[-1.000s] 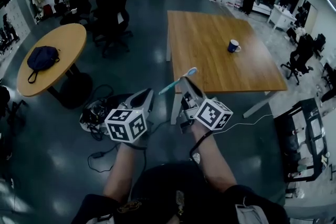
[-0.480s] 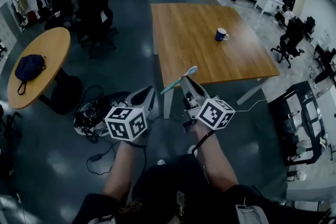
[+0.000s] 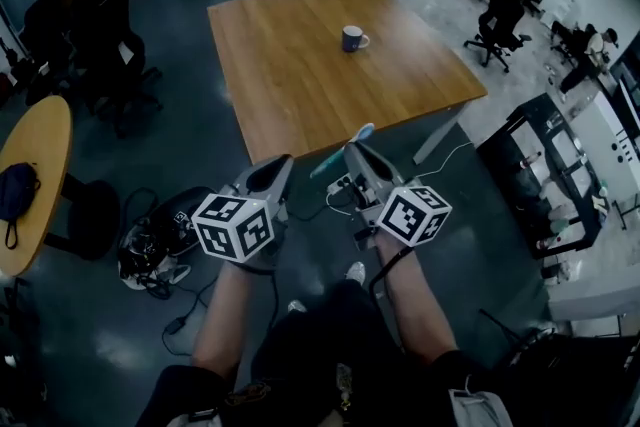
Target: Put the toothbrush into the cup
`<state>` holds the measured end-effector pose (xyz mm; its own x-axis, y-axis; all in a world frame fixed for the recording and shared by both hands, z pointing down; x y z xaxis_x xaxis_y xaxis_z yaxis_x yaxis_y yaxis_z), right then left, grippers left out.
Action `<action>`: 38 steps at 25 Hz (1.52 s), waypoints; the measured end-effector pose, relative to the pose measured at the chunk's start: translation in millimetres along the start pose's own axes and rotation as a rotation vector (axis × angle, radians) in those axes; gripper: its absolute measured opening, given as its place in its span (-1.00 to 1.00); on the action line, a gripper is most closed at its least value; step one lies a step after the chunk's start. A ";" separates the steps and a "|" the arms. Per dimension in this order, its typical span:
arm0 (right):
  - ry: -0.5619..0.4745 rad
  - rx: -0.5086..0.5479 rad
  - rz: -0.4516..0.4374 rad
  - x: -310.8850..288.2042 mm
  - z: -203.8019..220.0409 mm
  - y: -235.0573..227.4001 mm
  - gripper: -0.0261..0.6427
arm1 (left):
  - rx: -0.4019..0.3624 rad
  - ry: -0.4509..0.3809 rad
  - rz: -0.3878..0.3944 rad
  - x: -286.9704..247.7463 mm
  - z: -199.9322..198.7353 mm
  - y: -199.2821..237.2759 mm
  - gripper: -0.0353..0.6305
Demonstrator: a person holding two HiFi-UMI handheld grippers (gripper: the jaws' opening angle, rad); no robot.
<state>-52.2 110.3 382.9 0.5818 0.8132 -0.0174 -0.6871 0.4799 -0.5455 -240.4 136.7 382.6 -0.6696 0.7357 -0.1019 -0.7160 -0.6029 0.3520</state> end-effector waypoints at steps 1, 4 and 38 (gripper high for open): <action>-0.008 -0.003 0.019 3.1 -5.3 -11.1 -0.83 | -0.008 0.005 0.021 -13.9 -1.4 -2.5 -0.88; -0.032 -0.012 0.065 10.2 -20.3 -43.1 -0.83 | -0.023 0.016 0.072 -54.4 -4.8 -8.7 -0.88; -0.062 -0.066 0.129 -95.0 -165.3 -298.3 -0.83 | 0.010 0.129 0.046 -358.1 -12.4 37.5 -0.88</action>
<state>169.5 -164.5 408.8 0.4610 0.8865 -0.0401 -0.7233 0.3492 -0.5958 -30.0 -153.2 420.8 -0.7219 0.6613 -0.2037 -0.6824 -0.6316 0.3679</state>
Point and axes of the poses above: the fingertips, and each gripper's own axes: x backward along the fingers, y to its left, z out of its underside, the point moved 6 cm from there along x, backward along the fingers, and after that the axes turned 7 degrees about z, right-handed, at the moved point
